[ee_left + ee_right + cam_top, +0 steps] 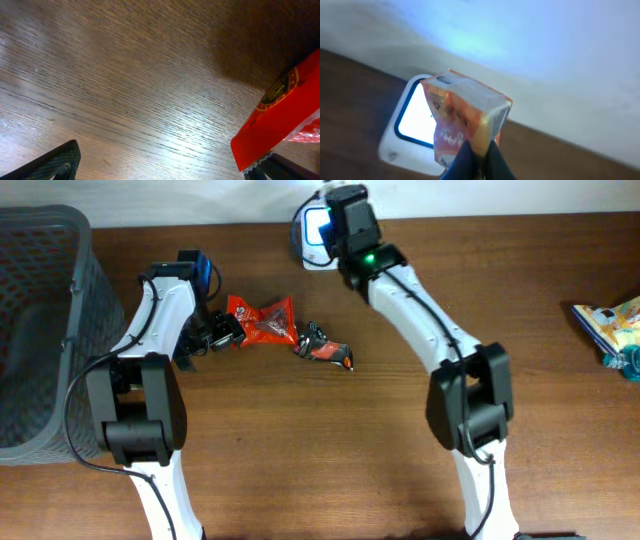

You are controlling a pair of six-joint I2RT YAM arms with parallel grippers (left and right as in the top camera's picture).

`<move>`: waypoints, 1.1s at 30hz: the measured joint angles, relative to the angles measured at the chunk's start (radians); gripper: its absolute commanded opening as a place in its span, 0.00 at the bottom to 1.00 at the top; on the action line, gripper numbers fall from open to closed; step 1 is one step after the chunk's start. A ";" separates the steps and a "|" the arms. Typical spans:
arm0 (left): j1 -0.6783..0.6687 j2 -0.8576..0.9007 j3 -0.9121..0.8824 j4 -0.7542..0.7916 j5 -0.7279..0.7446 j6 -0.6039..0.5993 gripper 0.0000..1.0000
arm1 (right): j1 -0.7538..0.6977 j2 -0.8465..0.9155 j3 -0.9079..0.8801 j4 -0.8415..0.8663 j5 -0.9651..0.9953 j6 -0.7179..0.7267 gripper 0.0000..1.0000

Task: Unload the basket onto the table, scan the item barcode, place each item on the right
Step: 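Lift the orange box and hold it in front of the scanner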

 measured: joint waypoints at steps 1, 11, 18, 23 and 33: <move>0.000 0.000 0.000 0.000 0.000 0.000 0.99 | 0.002 0.014 0.000 0.023 0.014 -0.037 0.04; 0.000 0.000 0.000 0.000 0.000 0.000 0.99 | -0.009 0.059 0.000 0.082 -0.018 -0.398 0.04; 0.000 0.000 0.000 0.000 0.000 0.000 0.99 | -0.006 0.060 0.000 0.083 -0.105 -0.459 0.04; 0.000 0.000 0.000 0.000 0.000 0.000 0.99 | 0.006 0.068 0.000 0.113 -0.146 -0.471 0.04; 0.000 0.000 0.000 0.000 0.000 0.000 0.99 | -0.005 0.082 0.001 0.207 0.042 -0.217 0.04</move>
